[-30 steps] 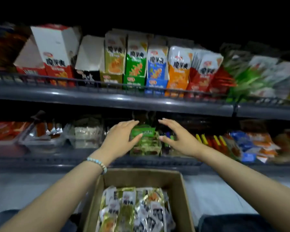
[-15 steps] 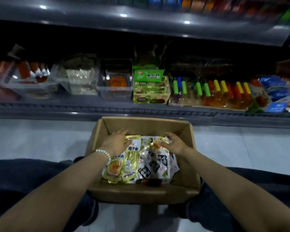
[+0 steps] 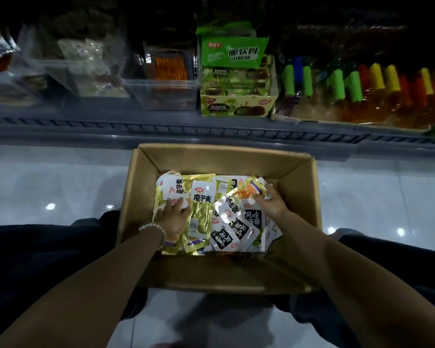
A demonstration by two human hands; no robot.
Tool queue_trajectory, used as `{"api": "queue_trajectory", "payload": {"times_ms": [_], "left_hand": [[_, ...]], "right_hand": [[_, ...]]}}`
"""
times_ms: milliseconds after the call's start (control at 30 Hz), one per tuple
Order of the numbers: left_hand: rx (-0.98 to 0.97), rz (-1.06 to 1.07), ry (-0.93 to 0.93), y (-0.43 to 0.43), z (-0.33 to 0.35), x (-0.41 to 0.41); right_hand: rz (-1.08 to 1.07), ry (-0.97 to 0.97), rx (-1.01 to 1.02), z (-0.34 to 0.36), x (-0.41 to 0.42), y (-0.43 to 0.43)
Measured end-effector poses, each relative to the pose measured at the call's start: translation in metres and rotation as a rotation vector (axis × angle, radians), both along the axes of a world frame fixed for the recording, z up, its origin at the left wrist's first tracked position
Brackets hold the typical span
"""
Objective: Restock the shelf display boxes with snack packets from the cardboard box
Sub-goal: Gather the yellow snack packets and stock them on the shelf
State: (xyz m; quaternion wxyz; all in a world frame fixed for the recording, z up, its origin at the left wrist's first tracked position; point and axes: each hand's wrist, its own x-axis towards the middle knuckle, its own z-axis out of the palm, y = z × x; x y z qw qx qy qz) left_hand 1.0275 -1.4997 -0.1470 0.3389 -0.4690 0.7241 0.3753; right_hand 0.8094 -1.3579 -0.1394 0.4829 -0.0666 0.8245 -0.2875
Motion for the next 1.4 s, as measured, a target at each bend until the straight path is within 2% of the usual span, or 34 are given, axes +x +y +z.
{"api": "queue_trajectory", "payload": {"times_ms": [67, 100, 200, 300, 333, 400, 500, 567, 767, 900, 1033, 1167, 1300, 1400], "left_hand": [[-0.018, 0.031, 0.011, 0.008, -0.007, -0.001], [-0.019, -0.034, 0.006, 0.01, -0.012, 0.0], [0.027, -0.123, -0.006, 0.017, -0.028, 0.002], [-0.105, -0.204, 0.066, 0.022, -0.038, -0.006], [-0.11, -0.252, 0.101, 0.021, -0.037, -0.011], [-0.042, -0.207, 0.195, 0.017, -0.031, -0.02], [-0.05, 0.144, 0.368, 0.011, -0.027, -0.023], [-0.039, 0.305, 0.385, 0.011, -0.027, -0.02], [0.168, 0.522, 0.433, 0.021, -0.028, -0.026], [0.257, 0.428, 0.4, 0.024, -0.032, -0.041], [0.147, 0.323, 0.36, 0.032, -0.037, -0.048], [0.092, 0.34, 0.379, 0.038, -0.032, -0.055], [0.192, 0.433, 0.436, 0.031, -0.021, -0.054], [0.27, 0.421, 0.443, 0.018, 0.003, -0.054]], "right_hand": [[0.062, 0.01, 0.002, -0.009, -0.002, -0.005], [0.111, 0.022, 0.002, -0.012, -0.001, -0.007], [0.408, 0.139, 0.107, -0.024, 0.008, -0.007], [0.587, 0.257, 0.157, -0.029, 0.024, -0.004], [0.58, 0.246, 0.151, -0.029, 0.028, -0.003], [0.509, 0.209, 0.117, -0.027, 0.03, -0.004], [0.411, 0.288, 0.066, -0.026, 0.029, 0.0], [0.391, 0.332, 0.061, -0.025, 0.03, 0.004], [0.471, 0.403, 0.124, -0.027, 0.037, 0.005], [0.419, 0.393, 0.105, -0.033, 0.037, 0.004], [0.344, 0.374, 0.077, -0.039, 0.037, 0.004], [0.311, 0.361, 0.047, -0.038, 0.035, 0.007], [0.278, 0.362, -0.015, -0.026, 0.035, 0.01], [0.207, 0.324, -0.128, -0.006, 0.038, 0.001]]}}
